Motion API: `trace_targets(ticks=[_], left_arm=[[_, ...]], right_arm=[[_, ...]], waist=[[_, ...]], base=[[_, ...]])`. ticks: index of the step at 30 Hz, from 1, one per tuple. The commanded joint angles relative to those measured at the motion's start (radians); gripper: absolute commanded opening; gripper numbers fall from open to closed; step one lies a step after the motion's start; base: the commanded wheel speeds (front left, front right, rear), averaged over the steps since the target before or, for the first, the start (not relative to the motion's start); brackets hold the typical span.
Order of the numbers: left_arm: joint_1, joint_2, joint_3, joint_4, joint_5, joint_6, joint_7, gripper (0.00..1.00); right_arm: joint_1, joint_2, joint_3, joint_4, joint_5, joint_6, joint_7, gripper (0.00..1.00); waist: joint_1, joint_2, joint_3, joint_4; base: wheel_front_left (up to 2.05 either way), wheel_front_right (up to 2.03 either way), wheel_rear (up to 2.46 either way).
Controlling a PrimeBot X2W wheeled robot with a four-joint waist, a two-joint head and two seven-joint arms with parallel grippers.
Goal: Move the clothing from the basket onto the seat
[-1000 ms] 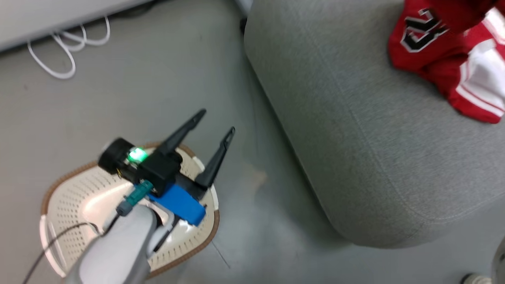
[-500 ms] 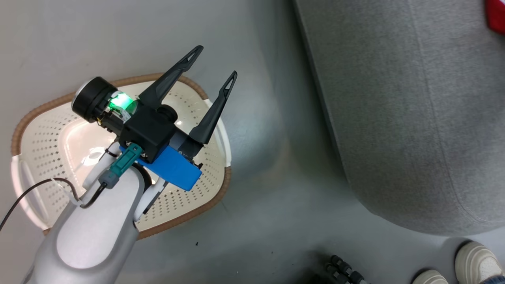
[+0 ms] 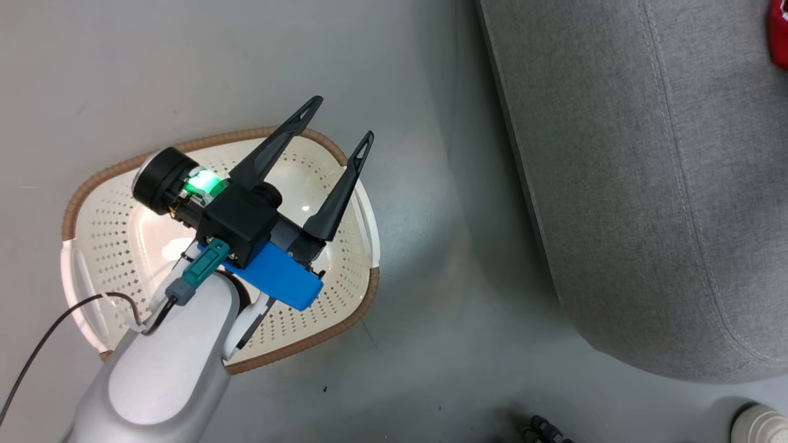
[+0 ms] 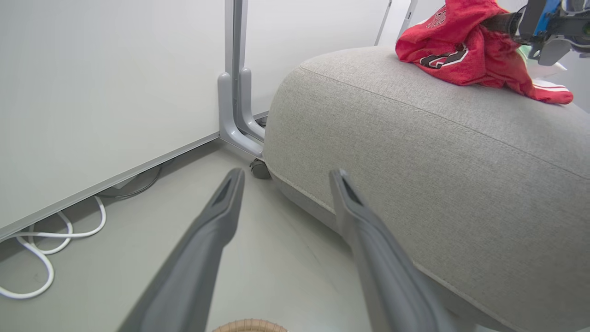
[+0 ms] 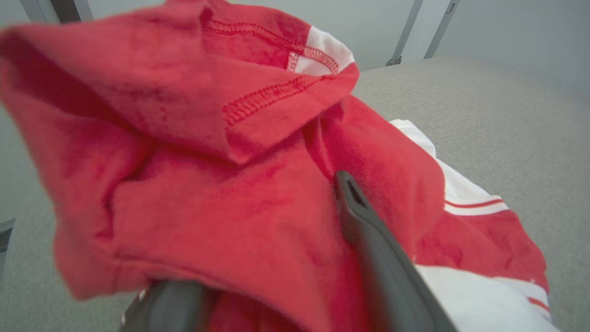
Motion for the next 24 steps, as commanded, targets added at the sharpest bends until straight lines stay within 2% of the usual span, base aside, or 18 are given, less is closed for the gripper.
trace_targets(ticks=[1,10,17,24], left_arm=[[0.014,0.001,0.001,0.006,-0.002,0.003,-0.008,1.00],[0.061,-0.028,-0.002,0.071,-0.038,0.008,-0.045,1.00],[0.134,-0.098,0.011,0.154,-0.083,0.006,-0.065,1.00],[0.235,-0.150,0.072,0.173,-0.109,-0.004,-0.065,1.00]], right_arm=[[-0.011,-0.004,0.003,0.007,-0.005,-0.001,-0.004,1.00],[0.058,-0.018,0.042,0.037,0.004,-0.001,-0.023,1.00],[0.201,-0.036,0.094,0.003,0.019,-0.001,-0.039,1.00],[0.379,0.017,0.166,-0.111,0.007,-0.001,-0.031,1.00]], waist=[[-0.0001,0.0000,-0.013,0.005],[-0.0001,0.0000,-0.125,0.022],[-0.0001,0.0000,-0.287,0.068],[-0.0001,0.0000,-0.444,0.119]], base=[[0.00,0.00,0.00],[0.00,0.00,0.00],[0.00,0.00,0.00],[0.00,0.00,0.00]])
